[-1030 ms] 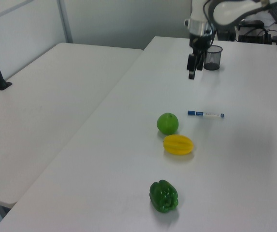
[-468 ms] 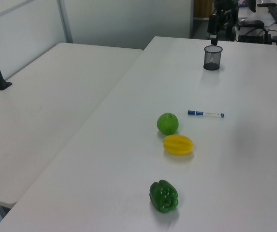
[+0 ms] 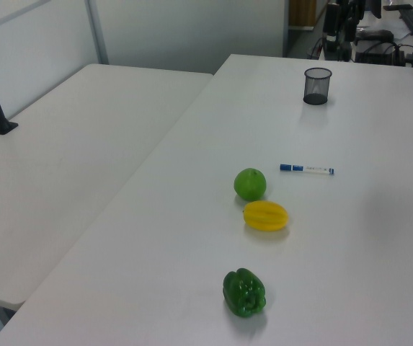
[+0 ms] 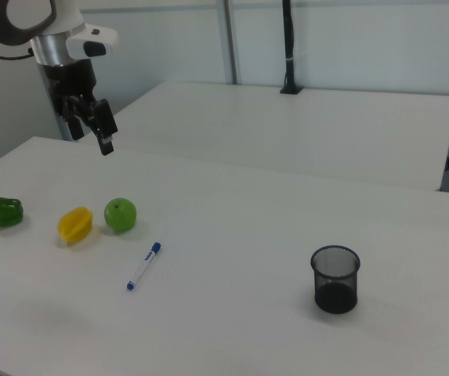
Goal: Take marker pen
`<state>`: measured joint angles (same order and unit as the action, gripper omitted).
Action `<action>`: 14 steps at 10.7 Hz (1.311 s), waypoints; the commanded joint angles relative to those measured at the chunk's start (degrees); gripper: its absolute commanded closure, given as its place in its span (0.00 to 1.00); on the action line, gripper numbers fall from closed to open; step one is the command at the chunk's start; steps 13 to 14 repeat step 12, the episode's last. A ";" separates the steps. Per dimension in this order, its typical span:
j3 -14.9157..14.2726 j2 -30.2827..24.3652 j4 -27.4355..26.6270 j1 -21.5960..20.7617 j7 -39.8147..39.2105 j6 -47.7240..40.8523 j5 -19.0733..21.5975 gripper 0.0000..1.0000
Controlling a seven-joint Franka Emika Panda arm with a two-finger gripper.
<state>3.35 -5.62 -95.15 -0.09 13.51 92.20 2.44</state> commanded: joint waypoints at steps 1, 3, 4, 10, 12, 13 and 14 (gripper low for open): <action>-1.76 -0.27 -0.65 -0.52 -9.00 2.53 0.02 0.00; -5.71 0.69 -0.30 -3.07 -14.72 3.68 0.11 0.00; -5.81 0.78 -0.30 -2.99 -15.18 5.00 0.02 0.00; -6.42 1.05 -1.00 -2.99 -15.45 7.65 0.19 0.00; -6.42 1.04 -1.09 -3.08 -15.10 7.38 0.19 0.00; -6.42 1.04 -1.09 -3.08 -15.10 7.38 0.19 0.00; -6.42 1.04 -1.09 -3.08 -15.10 7.38 0.19 0.00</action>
